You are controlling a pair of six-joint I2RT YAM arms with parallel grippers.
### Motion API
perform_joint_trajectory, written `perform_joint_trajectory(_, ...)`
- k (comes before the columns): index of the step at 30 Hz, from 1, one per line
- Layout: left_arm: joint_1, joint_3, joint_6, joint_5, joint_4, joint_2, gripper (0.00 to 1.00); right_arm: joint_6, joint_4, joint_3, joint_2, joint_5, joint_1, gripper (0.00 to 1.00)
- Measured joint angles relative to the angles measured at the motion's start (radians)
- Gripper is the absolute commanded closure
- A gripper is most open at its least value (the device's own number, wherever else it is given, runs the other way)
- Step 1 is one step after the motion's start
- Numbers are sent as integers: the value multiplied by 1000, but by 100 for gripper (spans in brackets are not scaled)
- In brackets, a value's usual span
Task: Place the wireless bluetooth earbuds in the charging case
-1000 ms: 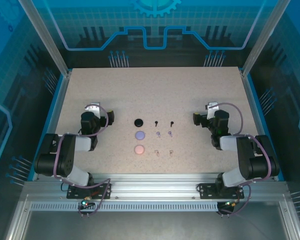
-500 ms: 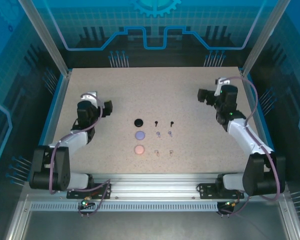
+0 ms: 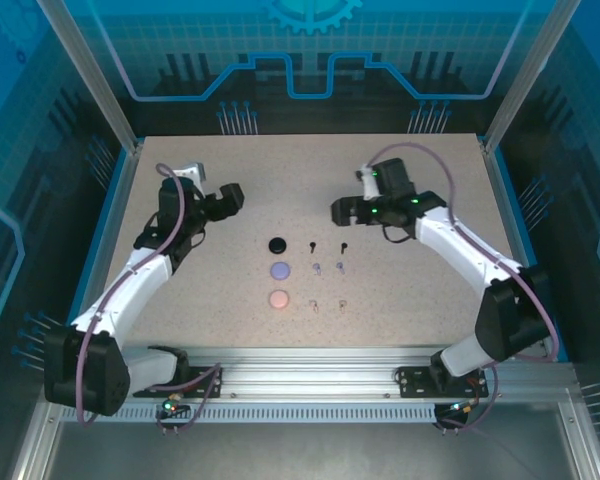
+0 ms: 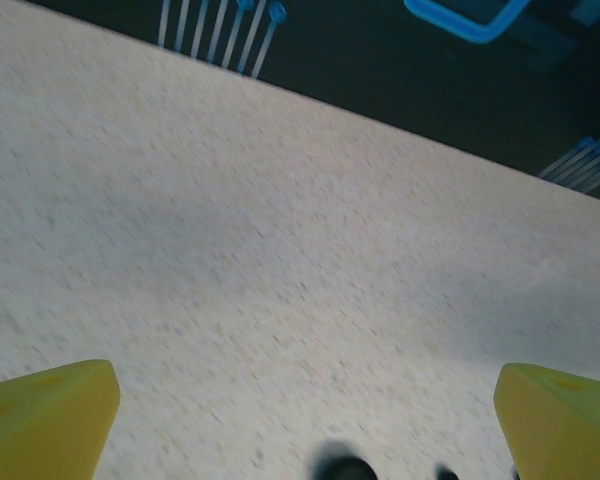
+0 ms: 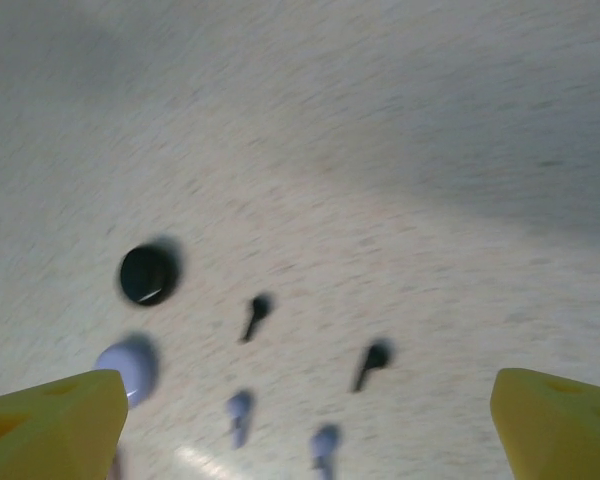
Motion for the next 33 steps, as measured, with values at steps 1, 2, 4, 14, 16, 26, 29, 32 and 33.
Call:
perform_joint_trajectory(1,-14,0,-24,0,-15,-4,2,12,-18,21,18,1,39,7)
perform_joint_trajectory(2,-28,-5,-49,-1,-27,-8,2,26,-36,38,34,2,77,8)
perform_joint_trajectory(4,-41,-17,-97,-2,-50,-17,2,56,-73,65,63,8,135,10)
perform_joint_trajectory(14,-42,-72,-238,-92,-137,-51,1,256,-216,132,224,86,458,13)
perform_joint_trajectory(16,-39,-72,-246,-105,-149,-51,1,302,-233,132,239,105,506,13)
perform_joint_trajectory(26,62,-72,-284,-97,-167,-45,1,427,-286,277,350,177,515,13)
perform_joint_trajectory(29,77,-73,-287,-82,-167,-43,1,409,-307,408,429,178,475,13)
perform_joint_trajectory(32,98,-74,-301,-71,-166,-43,1,397,-335,535,512,178,428,13)
perform_joint_trajectory(33,104,-76,-308,-69,-166,-43,1,394,-348,573,538,179,415,13)
